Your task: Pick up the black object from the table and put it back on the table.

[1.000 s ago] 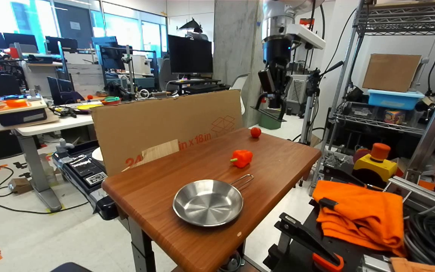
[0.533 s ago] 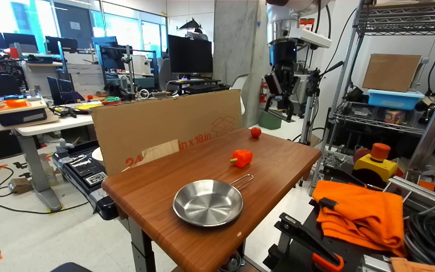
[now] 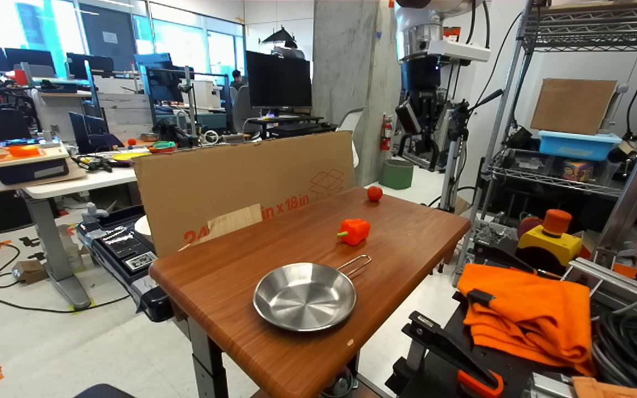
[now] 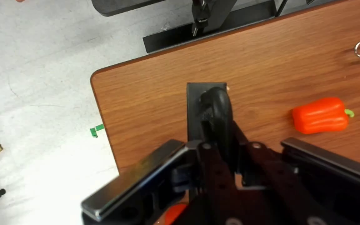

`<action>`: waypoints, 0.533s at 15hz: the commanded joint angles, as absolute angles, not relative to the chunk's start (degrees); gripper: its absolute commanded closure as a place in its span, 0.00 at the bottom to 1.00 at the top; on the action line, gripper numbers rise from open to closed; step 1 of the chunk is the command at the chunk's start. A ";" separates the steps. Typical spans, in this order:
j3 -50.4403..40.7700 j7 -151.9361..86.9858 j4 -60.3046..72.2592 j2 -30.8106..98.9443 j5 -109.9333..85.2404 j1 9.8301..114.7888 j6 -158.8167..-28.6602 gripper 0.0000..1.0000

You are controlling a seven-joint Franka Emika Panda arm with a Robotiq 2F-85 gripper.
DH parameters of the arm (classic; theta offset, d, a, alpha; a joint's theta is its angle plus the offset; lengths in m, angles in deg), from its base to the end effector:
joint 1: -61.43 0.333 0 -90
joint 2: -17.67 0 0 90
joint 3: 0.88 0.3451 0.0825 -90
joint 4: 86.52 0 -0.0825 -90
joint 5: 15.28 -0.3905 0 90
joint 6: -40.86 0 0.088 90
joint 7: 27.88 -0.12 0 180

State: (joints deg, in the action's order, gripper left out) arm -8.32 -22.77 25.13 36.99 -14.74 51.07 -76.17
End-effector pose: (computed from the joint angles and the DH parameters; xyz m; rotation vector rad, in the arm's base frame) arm 0.5697 -0.1804 0.3016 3.0975 -0.3329 -0.3851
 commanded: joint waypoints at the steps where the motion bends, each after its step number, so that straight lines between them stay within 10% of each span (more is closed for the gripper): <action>1: -8.75 -23.07 23.88 37.12 -12.98 51.39 -76.48 0.96; 8: -8.38 -20.09 23.69 37.05 -13.55 50.54 -77.89 0.96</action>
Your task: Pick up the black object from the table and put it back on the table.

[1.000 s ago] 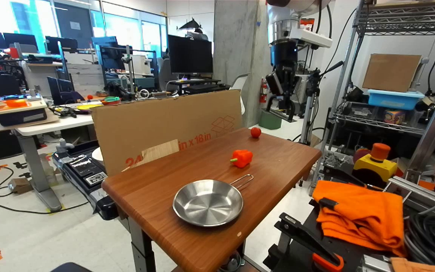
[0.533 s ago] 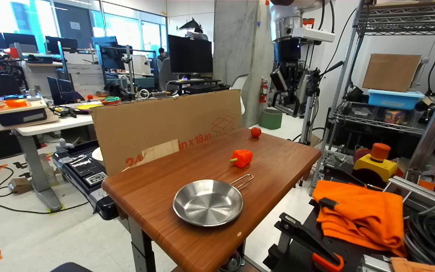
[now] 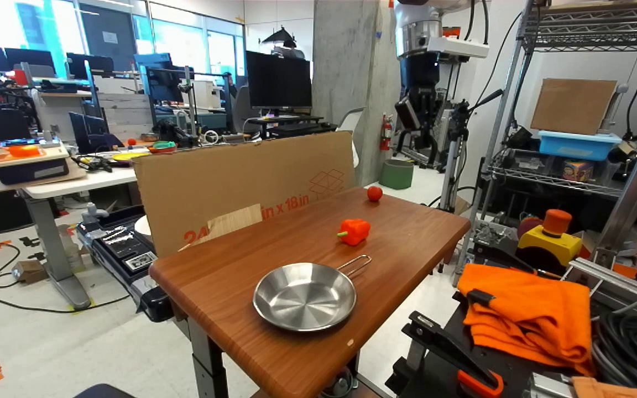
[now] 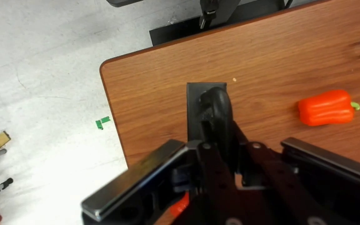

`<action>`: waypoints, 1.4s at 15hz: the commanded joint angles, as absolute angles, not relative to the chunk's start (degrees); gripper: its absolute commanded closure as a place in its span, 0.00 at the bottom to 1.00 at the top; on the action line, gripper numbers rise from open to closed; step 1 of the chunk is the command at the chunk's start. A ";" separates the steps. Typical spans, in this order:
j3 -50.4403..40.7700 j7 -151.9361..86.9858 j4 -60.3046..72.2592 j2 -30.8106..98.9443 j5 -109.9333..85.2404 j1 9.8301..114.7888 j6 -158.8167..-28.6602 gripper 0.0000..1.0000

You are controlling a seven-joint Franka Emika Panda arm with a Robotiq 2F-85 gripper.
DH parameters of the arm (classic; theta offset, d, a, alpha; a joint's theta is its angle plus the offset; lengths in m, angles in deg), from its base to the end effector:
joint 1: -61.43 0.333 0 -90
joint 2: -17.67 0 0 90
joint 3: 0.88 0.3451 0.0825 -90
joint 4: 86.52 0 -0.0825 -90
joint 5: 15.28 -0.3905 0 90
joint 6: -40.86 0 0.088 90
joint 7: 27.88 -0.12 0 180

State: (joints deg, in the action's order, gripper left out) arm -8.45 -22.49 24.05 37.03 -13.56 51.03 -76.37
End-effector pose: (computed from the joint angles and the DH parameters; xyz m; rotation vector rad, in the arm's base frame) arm 0.5752 -0.1850 0.3092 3.0822 -0.3097 -0.3555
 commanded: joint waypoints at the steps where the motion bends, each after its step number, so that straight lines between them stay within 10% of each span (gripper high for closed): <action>1: -8.24 -19.05 23.81 37.11 -13.82 50.37 -78.41 0.96; 21: -7.51 -8.04 15.25 48.18 -13.97 46.76 -78.24 0.96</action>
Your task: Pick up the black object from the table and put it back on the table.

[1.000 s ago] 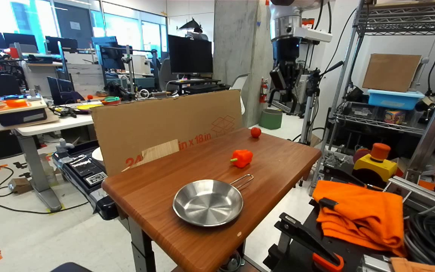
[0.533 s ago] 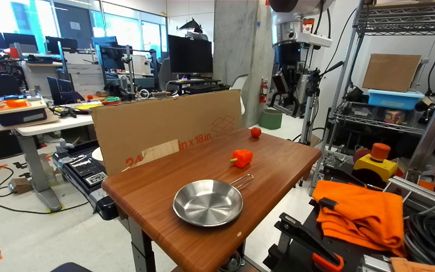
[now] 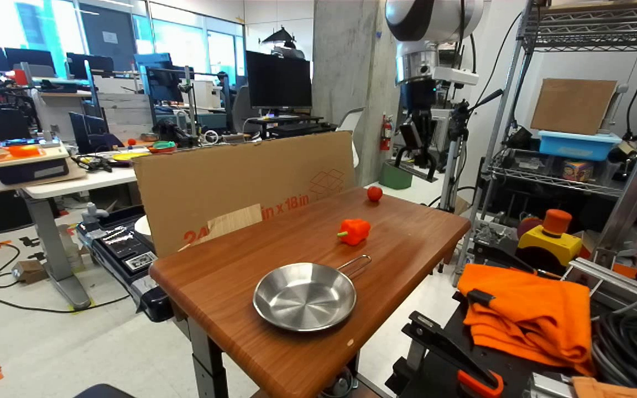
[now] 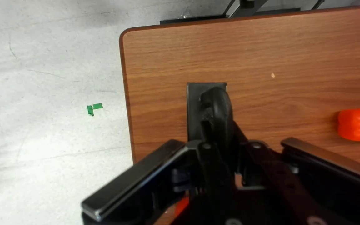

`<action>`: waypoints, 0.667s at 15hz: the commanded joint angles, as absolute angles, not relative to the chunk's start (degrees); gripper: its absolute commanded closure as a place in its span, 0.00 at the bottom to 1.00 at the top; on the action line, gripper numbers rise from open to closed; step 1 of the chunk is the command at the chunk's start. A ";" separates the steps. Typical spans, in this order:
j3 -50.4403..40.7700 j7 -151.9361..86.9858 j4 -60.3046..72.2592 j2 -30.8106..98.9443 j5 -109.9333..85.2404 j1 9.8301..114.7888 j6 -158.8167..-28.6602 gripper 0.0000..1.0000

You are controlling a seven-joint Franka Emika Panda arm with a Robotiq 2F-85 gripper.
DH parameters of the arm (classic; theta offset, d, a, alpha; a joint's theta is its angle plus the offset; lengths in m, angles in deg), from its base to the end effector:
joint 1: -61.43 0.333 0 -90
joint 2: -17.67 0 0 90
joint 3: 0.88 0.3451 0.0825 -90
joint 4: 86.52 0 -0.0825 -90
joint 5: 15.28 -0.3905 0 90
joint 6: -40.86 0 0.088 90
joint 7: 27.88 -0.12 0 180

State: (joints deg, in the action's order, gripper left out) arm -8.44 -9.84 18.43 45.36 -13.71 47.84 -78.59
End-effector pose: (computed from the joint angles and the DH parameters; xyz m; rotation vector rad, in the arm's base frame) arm 0.5936 -0.2259 0.2620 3.1144 -0.0469 -0.3784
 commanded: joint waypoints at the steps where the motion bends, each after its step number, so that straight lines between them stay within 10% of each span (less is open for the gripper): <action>1: -7.44 -7.85 14.86 48.79 -13.98 46.68 -78.21 0.96; 10: -6.92 -6.69 10.10 54.50 -13.71 46.31 -77.80 0.96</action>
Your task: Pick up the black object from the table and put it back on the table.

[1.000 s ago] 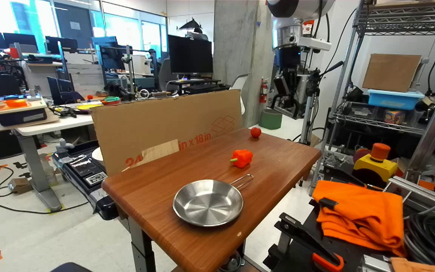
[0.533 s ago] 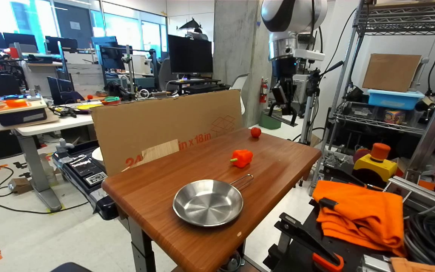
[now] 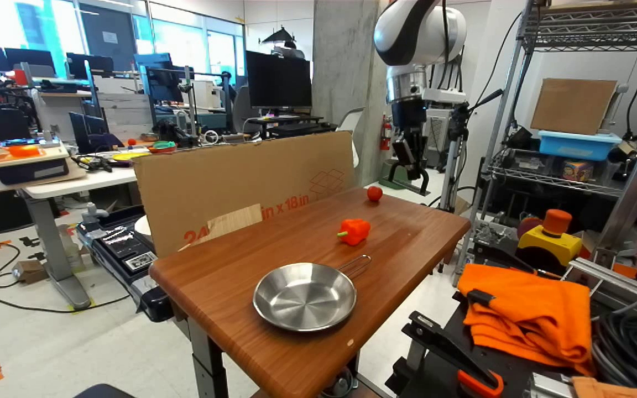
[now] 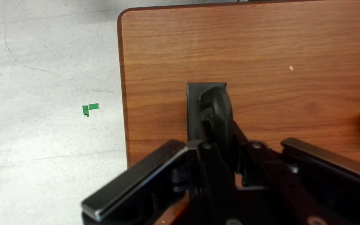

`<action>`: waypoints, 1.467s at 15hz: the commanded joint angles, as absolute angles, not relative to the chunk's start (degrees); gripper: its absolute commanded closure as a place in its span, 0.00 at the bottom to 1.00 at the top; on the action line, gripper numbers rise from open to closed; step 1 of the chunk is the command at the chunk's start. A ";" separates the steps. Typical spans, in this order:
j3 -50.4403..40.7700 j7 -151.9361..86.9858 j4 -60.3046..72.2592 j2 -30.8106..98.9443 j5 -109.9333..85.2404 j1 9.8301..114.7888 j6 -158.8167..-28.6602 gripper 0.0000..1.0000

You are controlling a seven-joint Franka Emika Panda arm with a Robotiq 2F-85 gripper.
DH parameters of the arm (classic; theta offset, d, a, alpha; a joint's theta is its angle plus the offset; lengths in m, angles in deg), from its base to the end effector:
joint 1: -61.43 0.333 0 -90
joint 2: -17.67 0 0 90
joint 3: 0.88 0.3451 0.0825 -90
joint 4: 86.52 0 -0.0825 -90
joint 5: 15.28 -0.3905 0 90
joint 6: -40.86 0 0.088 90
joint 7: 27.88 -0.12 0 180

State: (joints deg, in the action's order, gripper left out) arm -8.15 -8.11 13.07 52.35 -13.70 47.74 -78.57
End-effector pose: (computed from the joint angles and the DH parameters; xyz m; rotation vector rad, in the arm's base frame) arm 0.6146 -0.2302 0.2207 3.1105 0.0140 -0.4263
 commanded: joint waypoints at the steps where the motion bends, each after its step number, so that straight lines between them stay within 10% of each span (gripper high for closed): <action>1: -6.84 -6.57 9.62 55.10 -13.77 46.24 -77.76 0.96; 22: -6.20 -5.01 5.49 59.91 -13.78 44.83 -76.94 0.96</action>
State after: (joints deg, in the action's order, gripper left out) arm -7.45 -6.31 7.60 58.90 -13.70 46.29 -78.35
